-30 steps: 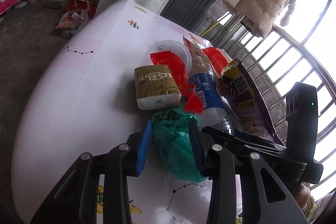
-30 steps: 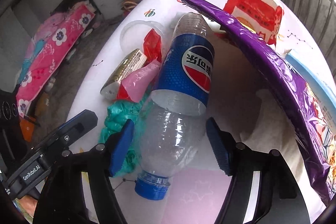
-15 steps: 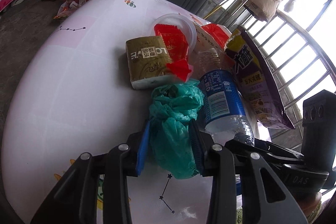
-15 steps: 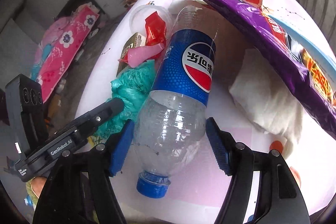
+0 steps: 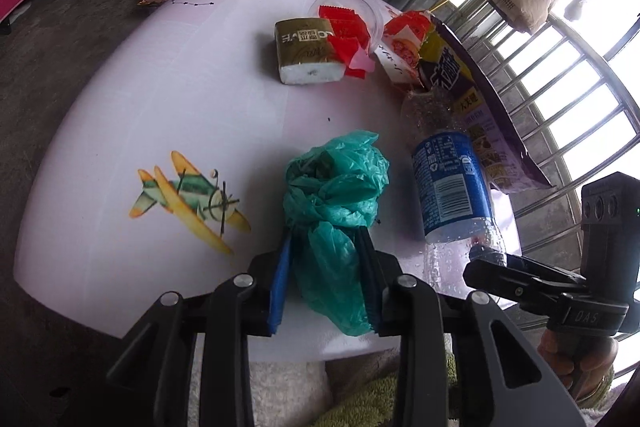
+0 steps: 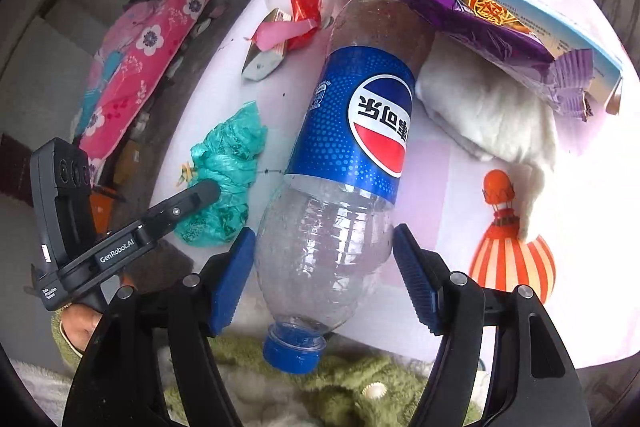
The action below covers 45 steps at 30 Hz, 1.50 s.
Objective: Collect trash
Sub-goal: 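Grasp the green plastic bag with the left tool while the right tool grasps the Pepsi bottle, then carry the green bag and Pepsi bottle to the wastebasket and release both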
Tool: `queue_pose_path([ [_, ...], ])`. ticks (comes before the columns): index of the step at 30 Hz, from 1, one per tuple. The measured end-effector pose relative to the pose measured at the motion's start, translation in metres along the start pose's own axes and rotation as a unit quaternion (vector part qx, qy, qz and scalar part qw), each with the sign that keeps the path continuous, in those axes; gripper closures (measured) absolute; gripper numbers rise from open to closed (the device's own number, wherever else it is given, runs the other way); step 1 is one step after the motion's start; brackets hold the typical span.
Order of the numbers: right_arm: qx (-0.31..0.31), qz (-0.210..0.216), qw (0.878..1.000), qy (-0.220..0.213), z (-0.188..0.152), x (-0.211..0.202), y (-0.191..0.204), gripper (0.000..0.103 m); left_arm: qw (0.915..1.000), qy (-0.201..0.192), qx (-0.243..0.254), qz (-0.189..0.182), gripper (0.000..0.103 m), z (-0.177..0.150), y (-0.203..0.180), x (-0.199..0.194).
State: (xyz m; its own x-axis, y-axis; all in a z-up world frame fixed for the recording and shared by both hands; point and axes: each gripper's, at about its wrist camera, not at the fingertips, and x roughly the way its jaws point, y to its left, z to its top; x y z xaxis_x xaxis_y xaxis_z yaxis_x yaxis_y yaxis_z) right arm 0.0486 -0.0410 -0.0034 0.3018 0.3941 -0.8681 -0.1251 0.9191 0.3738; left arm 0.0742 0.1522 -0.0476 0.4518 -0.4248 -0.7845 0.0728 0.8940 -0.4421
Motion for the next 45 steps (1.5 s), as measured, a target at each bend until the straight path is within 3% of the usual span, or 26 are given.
queue_pose_path([
  [4, 0.001, 0.001, 1.000, -0.006, 0.003, 0.002, 0.000, 0.023, 0.9997, -0.022, 0.007, 0.001, 0.050, -0.005, -0.006, -0.009],
  [7, 0.022, 0.015, 1.000, -0.005, 0.007, 0.005, -0.005, 0.021, 0.9989, -0.029, 0.032, 0.014, 0.044, -0.003, -0.014, -0.008],
  [13, 0.066, 0.037, 0.997, -0.004, 0.016, 0.013, -0.017, 0.021, 0.9972, -0.025, 0.063, 0.031, 0.043, 0.002, -0.020, 0.011],
  [21, 0.085, 0.059, 0.995, 0.002, 0.019, 0.018, -0.024, 0.022, 0.9969, -0.022, 0.064, 0.041, 0.045, 0.004, -0.021, 0.025],
  [29, 0.110, 0.080, 0.991, 0.010, 0.019, 0.020, -0.033, 0.043, 0.9971, -0.031, 0.056, 0.042, 0.050, 0.006, -0.018, 0.028],
  [45, 0.104, 0.118, 0.987, 0.011, 0.017, 0.001, -0.049, 0.046, 0.9969, -0.054, 0.045, 0.036, 0.051, 0.004, -0.017, 0.005],
])
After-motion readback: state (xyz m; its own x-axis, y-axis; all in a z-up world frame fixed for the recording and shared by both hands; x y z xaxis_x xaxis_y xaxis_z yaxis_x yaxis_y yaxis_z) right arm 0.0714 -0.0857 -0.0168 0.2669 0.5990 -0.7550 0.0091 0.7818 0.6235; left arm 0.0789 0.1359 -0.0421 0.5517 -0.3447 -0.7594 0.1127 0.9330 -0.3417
